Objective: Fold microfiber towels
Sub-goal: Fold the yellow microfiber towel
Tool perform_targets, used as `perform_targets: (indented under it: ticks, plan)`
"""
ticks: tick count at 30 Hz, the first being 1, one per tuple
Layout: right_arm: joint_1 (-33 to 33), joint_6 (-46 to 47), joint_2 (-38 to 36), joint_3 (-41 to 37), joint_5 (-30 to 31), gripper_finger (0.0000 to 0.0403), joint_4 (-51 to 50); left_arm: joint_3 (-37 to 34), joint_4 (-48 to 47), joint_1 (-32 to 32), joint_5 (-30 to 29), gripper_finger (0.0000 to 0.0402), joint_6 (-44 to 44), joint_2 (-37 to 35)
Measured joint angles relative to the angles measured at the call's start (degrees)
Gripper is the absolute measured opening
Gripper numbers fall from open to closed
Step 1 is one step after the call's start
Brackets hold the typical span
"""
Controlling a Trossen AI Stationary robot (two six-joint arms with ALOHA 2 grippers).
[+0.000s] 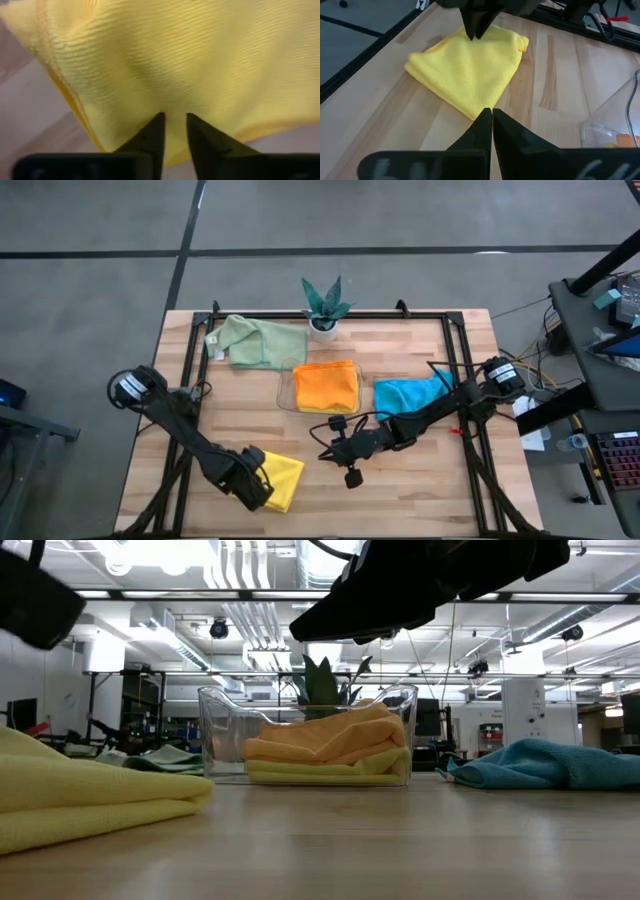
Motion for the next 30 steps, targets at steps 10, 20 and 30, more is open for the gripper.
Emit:
perform_targets:
  ticks: [10,20,30]
  plan:
    - [0.0,0.3,0.0,0.0,0.0,0.0009,0.0,0.9,0.0,-0.6,9.7,0.0014,-0.2,1.1]
    - [0.0,-0.8,0.0,0.0,0.1,0.0009,-0.7,5.0,0.0,-0.5,4.4,0.0015,-0.2,1.1]
    - [0.0,-3.4,-0.1,-0.1,4.1,0.0009,-1.6,4.7,4.5,-0.5,-8.7,0.0015,3.0,5.8]
